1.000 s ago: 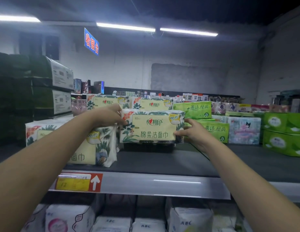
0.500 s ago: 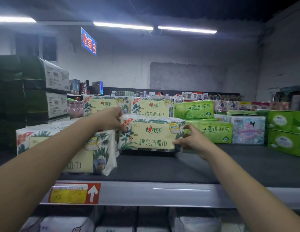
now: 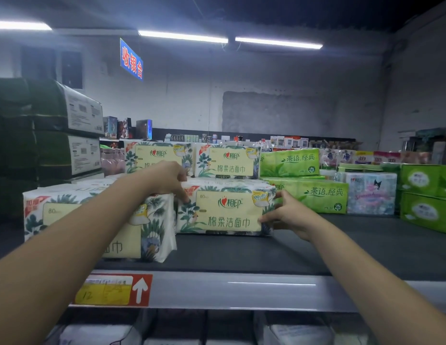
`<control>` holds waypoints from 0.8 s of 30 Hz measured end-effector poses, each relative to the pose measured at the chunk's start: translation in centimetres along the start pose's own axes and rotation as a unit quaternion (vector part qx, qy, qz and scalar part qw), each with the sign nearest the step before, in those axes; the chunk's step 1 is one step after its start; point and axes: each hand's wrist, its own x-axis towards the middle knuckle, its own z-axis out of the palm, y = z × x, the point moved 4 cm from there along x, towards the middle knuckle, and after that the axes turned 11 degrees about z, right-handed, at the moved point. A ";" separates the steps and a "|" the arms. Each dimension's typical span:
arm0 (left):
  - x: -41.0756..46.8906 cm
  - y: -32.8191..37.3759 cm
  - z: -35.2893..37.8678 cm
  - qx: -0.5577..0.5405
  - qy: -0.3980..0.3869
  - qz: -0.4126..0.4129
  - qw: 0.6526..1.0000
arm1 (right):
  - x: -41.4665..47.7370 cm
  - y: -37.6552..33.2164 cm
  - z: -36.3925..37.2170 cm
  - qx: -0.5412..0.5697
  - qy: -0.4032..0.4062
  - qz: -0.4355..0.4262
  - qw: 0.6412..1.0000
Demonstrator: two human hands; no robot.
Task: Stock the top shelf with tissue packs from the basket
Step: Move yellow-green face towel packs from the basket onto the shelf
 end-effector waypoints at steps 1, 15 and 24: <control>0.1 0.0 0.1 -0.003 -0.002 0.000 1.000 | -0.1 0.0 0.0 -0.004 0.000 0.002 1.000; -0.2 0.3 -0.3 -0.044 0.038 0.018 0.998 | -0.3 -0.1 0.4 -0.002 -0.011 0.015 1.000; -1.3 1.3 -0.7 -0.058 0.089 0.043 0.993 | -0.4 -0.1 0.0 0.002 0.021 -0.001 1.000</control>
